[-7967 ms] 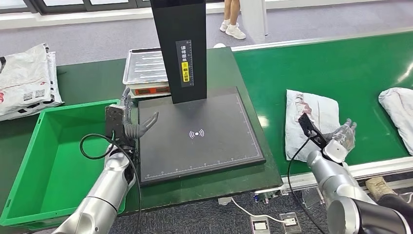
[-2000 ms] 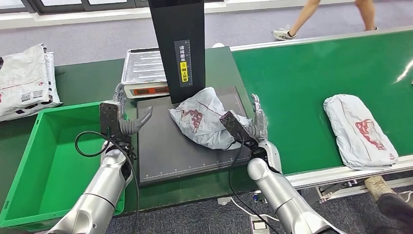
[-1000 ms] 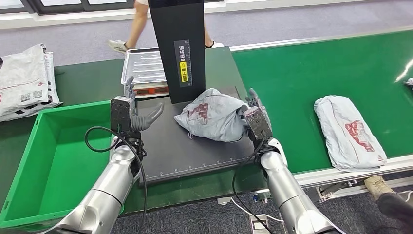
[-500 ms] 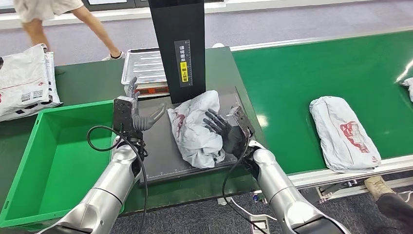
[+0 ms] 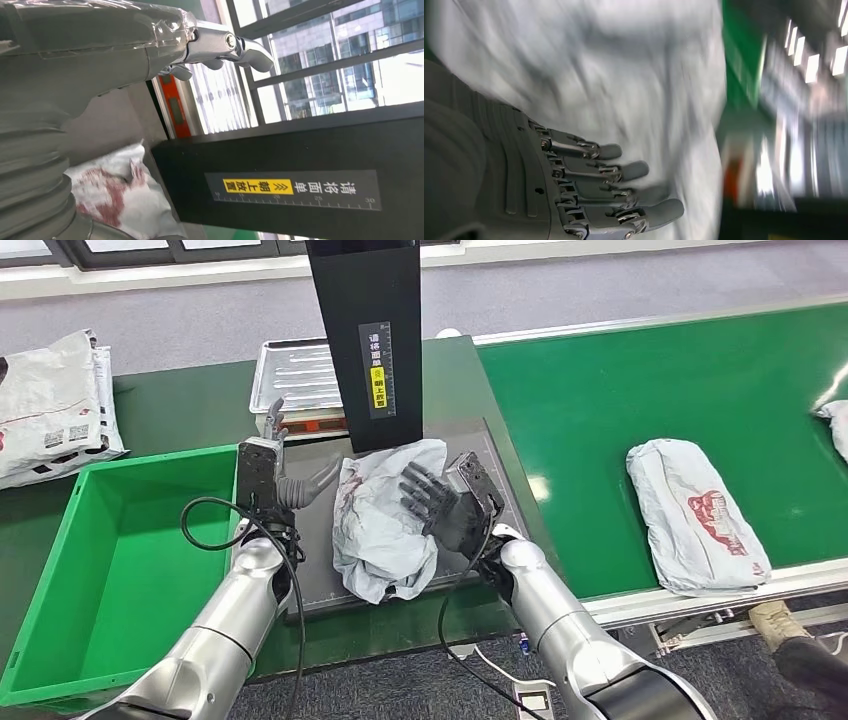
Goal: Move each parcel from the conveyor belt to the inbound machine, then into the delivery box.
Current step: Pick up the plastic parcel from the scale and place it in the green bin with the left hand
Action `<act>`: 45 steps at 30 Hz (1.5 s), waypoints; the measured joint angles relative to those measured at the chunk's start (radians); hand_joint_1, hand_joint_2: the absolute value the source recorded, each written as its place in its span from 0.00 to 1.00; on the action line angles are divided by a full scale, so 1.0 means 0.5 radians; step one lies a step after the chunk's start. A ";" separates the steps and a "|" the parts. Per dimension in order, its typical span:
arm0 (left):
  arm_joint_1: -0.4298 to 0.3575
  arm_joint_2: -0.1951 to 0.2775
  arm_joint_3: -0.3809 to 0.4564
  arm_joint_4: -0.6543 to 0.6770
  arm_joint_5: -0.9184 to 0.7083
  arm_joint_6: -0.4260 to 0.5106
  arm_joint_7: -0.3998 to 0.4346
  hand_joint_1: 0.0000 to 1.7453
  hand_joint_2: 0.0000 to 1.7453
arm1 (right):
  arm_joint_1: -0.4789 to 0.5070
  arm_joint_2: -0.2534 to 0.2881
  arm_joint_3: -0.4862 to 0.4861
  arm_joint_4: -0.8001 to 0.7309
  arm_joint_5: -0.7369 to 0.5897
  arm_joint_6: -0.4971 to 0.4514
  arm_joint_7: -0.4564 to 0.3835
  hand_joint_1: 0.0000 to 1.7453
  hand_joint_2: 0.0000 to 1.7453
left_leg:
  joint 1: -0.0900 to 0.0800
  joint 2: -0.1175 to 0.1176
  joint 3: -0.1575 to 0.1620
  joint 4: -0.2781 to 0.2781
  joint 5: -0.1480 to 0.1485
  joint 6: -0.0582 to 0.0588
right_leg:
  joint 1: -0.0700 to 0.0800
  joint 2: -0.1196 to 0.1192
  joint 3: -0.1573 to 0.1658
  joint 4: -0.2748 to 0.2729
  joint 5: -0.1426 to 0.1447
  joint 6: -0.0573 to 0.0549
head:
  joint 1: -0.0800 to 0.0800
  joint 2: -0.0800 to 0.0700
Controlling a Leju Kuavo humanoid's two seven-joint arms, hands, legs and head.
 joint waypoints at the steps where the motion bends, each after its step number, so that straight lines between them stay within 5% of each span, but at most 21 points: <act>1: 0.014 0.005 0.000 -0.014 -0.014 0.007 0.003 0.00 1.00 | 0.001 0.000 0.007 -0.035 0.093 -0.292 -0.018 0.00 0.00 | 0.000 0.000 0.000 0.000 0.000 0.000 | 0.000 0.000 0.000 0.000 0.000 0.000 | 0.000 0.000; 4: 0.051 0.022 0.000 -0.056 -0.042 0.015 0.015 0.00 1.00 | 0.007 -0.009 0.018 -0.164 0.242 -0.901 0.015 0.00 0.00 | 0.000 0.001 0.000 0.000 0.000 0.000 | 0.000 0.001 0.000 0.000 0.000 0.000 | 0.000 0.000; 10: 0.063 0.029 -0.011 -0.092 -0.108 -0.011 0.028 0.00 1.00 | 0.081 -0.038 0.014 -0.357 0.340 -1.158 -0.010 0.00 0.00 | 0.000 -0.001 0.001 0.001 -0.001 0.000 | 0.000 -0.001 -0.002 -0.001 0.000 0.000 | 0.000 0.000; 14: 0.056 0.026 -0.076 -0.086 -0.243 -0.065 0.062 0.00 1.00 | 0.192 -0.136 -0.095 -0.597 0.382 -1.418 -0.026 0.00 1.00 | -0.001 -0.005 0.000 0.001 -0.001 0.000 | -0.001 -0.004 0.000 -0.001 -0.001 0.000 | 0.001 0.000; 18: 0.031 0.025 -0.198 -0.045 -0.494 -0.130 0.159 0.00 1.00 | 0.226 -0.215 -0.228 -0.732 0.490 -1.479 -0.035 0.00 1.00 | -0.005 0.005 0.001 0.002 -0.003 0.003 | -0.005 0.004 -0.001 -0.002 0.001 0.002 | 0.001 0.000; 24: -0.037 0.004 -0.586 0.197 -1.162 -0.441 0.530 0.00 1.00 | 0.240 -0.266 -0.363 -0.784 0.390 -1.374 -0.096 0.00 1.00 | -0.005 0.004 0.002 0.002 -0.003 0.004 | -0.005 0.005 0.000 -0.002 0.001 0.003 | 0.001 0.000; 32: -0.072 -0.045 -0.952 0.396 -1.419 -0.627 0.530 0.00 1.00 | 0.288 -0.279 -0.502 -0.797 0.360 -1.276 -0.088 0.00 1.00 | -0.005 0.004 0.003 0.002 -0.004 0.004 | -0.005 0.004 0.001 -0.002 0.001 0.003 | 0.001 0.000; 36: -0.135 -0.058 -1.076 0.463 -1.527 -0.900 0.598 1.00 1.00 | 0.299 -0.280 -0.537 -0.798 0.361 -1.245 -0.088 0.00 1.00 | -0.005 0.002 0.007 0.001 -0.004 0.004 | -0.004 0.001 0.008 -0.002 0.000 0.004 | 0.001 0.000; 40: -0.226 -0.061 -1.161 0.512 -1.551 -1.051 0.697 1.00 1.00 | 0.350 -0.280 -0.573 -0.852 0.361 -1.186 -0.097 0.00 1.00 | -0.005 0.000 0.020 0.001 -0.006 0.006 | -0.005 -0.001 0.022 -0.002 -0.003 0.005 | 0.000 0.000; 45: -0.295 -0.061 -1.138 0.534 -1.474 -0.760 0.810 1.00 1.00 | 0.448 -0.280 -0.619 -1.006 0.375 -1.106 -0.071 0.00 1.00 | -0.005 0.003 0.023 0.001 -0.006 0.006 | -0.005 0.001 0.023 -0.002 -0.002 0.005 | 0.001 0.000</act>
